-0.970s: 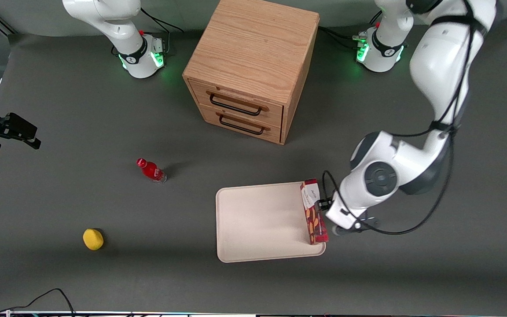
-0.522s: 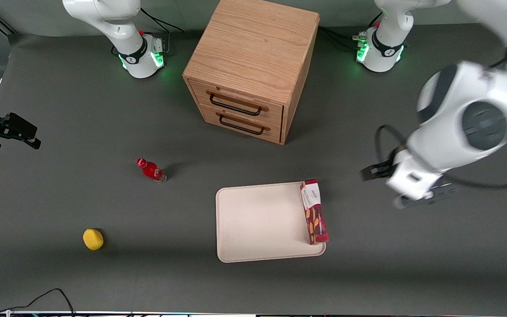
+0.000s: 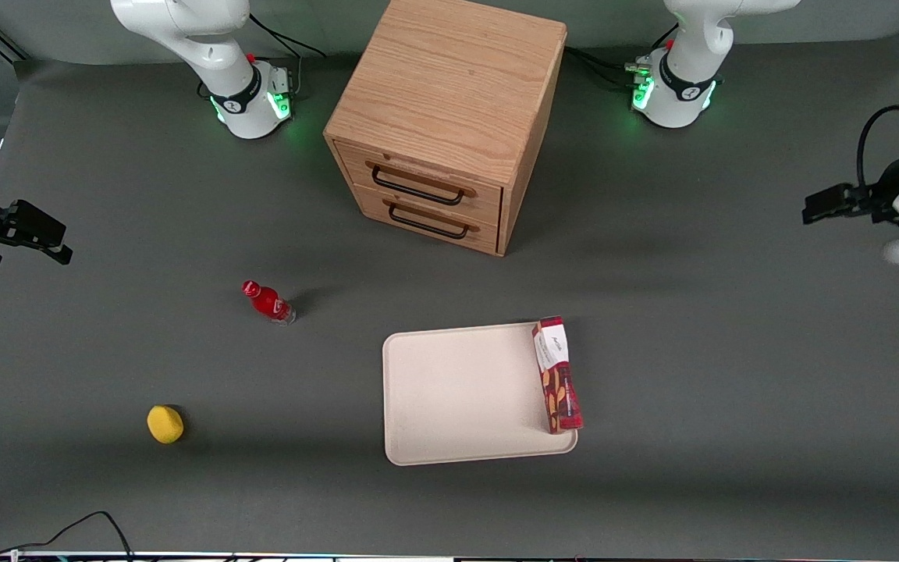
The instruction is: Place red cookie box on tray
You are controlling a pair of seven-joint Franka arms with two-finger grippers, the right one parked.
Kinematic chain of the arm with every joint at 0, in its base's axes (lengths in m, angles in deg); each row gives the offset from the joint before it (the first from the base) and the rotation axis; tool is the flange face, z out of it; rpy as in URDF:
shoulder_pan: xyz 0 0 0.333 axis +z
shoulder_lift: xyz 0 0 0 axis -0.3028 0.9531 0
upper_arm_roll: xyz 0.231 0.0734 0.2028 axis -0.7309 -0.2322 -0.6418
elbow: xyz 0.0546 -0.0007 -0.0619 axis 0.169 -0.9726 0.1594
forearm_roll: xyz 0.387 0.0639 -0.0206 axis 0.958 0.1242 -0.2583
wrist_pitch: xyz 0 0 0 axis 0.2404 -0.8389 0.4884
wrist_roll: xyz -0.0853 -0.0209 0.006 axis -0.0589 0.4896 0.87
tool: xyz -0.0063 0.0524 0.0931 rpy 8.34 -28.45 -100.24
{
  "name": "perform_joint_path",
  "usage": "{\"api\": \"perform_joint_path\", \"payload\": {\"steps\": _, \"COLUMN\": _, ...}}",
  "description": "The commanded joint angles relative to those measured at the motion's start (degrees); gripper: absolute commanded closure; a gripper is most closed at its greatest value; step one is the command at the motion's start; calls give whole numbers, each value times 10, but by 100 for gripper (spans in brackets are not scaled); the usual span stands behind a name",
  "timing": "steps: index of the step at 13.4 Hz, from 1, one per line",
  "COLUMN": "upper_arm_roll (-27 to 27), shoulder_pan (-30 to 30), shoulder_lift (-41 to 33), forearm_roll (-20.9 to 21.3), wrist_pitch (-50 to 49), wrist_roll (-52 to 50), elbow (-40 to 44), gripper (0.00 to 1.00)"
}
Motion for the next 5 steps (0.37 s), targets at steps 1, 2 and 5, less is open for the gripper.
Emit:
{"api": "perform_joint_path", "payload": {"steps": 1, "upper_arm_roll": -17, "shoulder_pan": -26, "shoulder_lift": -86, "forearm_roll": -2, "wrist_pitch": 39, "wrist_roll": 10, "elbow": -101, "gripper": 0}}
{"api": "perform_joint_path", "payload": {"steps": 2, "upper_arm_roll": -17, "shoulder_pan": -27, "shoulder_lift": -82, "forearm_roll": 0, "wrist_pitch": 26, "wrist_roll": 13, "elbow": -81, "gripper": 0}}
{"api": "perform_joint_path", "payload": {"steps": 5, "upper_arm_roll": -16, "shoulder_pan": -29, "shoulder_lift": -16, "forearm_roll": 4, "wrist_pitch": -53, "wrist_roll": 39, "elbow": 27, "gripper": 0}}
